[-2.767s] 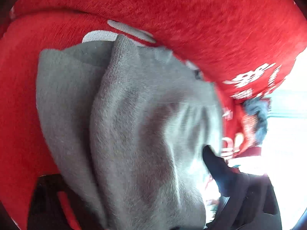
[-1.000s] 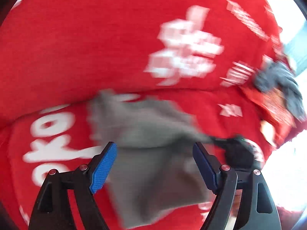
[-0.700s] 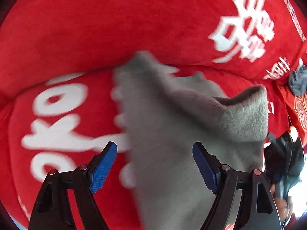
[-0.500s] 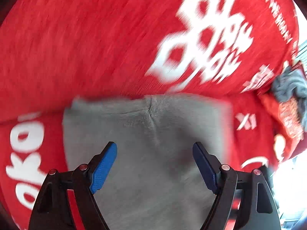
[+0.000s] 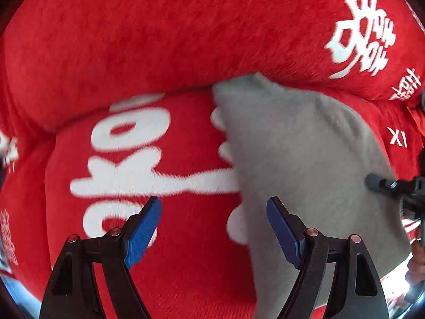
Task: Fold small clothes
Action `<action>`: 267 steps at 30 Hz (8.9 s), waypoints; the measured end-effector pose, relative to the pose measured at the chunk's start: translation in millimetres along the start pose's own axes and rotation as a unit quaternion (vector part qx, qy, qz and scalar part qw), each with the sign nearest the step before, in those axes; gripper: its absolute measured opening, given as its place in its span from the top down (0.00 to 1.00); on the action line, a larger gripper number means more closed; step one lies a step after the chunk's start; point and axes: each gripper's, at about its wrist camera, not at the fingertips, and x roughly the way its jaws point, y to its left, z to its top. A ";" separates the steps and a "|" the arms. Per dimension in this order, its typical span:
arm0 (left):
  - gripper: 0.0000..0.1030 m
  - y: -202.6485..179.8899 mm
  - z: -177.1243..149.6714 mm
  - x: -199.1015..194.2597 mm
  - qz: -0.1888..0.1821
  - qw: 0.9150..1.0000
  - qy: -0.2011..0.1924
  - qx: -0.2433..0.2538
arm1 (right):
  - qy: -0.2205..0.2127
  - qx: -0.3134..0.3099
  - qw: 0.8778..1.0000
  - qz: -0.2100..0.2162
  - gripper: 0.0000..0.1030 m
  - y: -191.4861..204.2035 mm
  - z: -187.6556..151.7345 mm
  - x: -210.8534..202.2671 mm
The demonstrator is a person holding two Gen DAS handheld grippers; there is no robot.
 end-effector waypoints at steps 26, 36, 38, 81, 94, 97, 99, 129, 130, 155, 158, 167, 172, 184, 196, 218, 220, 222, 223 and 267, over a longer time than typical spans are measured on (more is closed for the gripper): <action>0.14 -67.2 -39.5 5.7 -0.060 0.989 0.047 0.123 | -0.027 -0.084 0.985 -0.151 0.91 27.6 -80.9 -52.8; 0.14 -38.4 -67.1 15.5 -0.033 0.991 0.096 0.085 | -0.024 -0.009 0.971 -0.236 0.88 -47.5 -97.8 -73.4; 0.14 -42.2 -67.8 8.4 -0.024 0.991 0.091 0.092 | -0.042 0.027 0.977 -0.208 0.88 -54.9 -101.4 -89.5; 0.00 19.6 -92.6 -23.6 -0.063 0.991 0.095 0.077 | -0.089 0.009 0.973 -0.215 0.48 64.8 -193.5 -72.8; 0.00 8.3 -74.1 -17.4 -0.018 0.994 0.094 0.055 | -0.064 -0.018 0.977 -0.205 0.48 52.8 -144.8 -75.1; 0.00 0.3 -63.9 -13.6 -0.014 0.995 0.094 0.040 | -0.059 -0.025 0.977 -0.203 0.48 44.5 -125.3 -79.8; 0.00 -4.5 -52.8 -9.4 -0.013 0.996 0.090 0.024 | -0.055 -0.029 0.977 -0.203 0.48 36.1 -107.4 -82.3; 0.00 -38.7 16.0 21.2 -0.023 0.997 0.065 -0.016 | -0.010 0.023 0.997 -0.072 0.52 -43.0 -6.7 -76.0; 0.00 -37.2 18.4 22.7 -0.024 0.997 0.066 -0.014 | -0.011 0.024 0.997 -0.072 0.52 -43.7 -6.5 -77.5; 0.00 -54.8 12.1 10.2 -0.044 0.996 0.077 0.012 | -0.030 0.033 0.997 -0.055 0.37 -51.2 -11.5 -89.8; 0.00 -53.5 12.0 11.4 -0.045 0.996 0.078 0.013 | -0.027 0.037 0.997 -0.060 0.37 -53.2 -12.1 -90.0; 0.00 -49.6 15.8 16.0 -0.051 0.996 0.076 0.014 | -0.029 0.047 0.996 -0.065 0.37 -59.5 -13.0 -95.9; 0.00 -47.5 16.1 15.9 -0.056 0.995 0.076 0.014 | -0.034 0.041 0.997 -0.062 0.37 -58.8 -11.3 -97.4; 0.00 -38.4 17.9 18.0 -0.094 0.992 0.079 0.018 | -0.012 0.044 0.998 -0.039 0.32 -60.8 -9.8 -88.5; 0.00 -35.5 30.2 35.0 -0.152 0.984 0.093 0.011 | 0.031 0.027 0.999 -0.030 0.32 -53.8 6.6 -58.4; 0.00 -57.7 39.4 57.5 -0.170 0.979 0.107 0.033 | 0.088 -0.013 0.996 0.007 0.32 -53.8 19.5 -38.6; 0.00 -57.4 40.0 60.7 -0.182 0.976 0.110 0.035 | 0.097 -0.019 0.995 0.019 0.32 -53.7 21.2 -34.7; 0.00 -58.5 41.2 65.1 -0.190 0.975 0.112 0.036 | 0.107 -0.029 0.993 0.029 0.32 -52.7 23.8 -29.4; 0.00 -58.1 41.8 66.6 -0.194 0.974 0.113 0.035 | 0.110 -0.034 0.993 0.035 0.30 -51.9 25.1 -26.9; 0.51 116.8 -81.8 -6.1 -0.126 0.990 0.055 -0.022 | 0.130 0.008 0.991 0.000 0.61 57.5 -106.5 54.4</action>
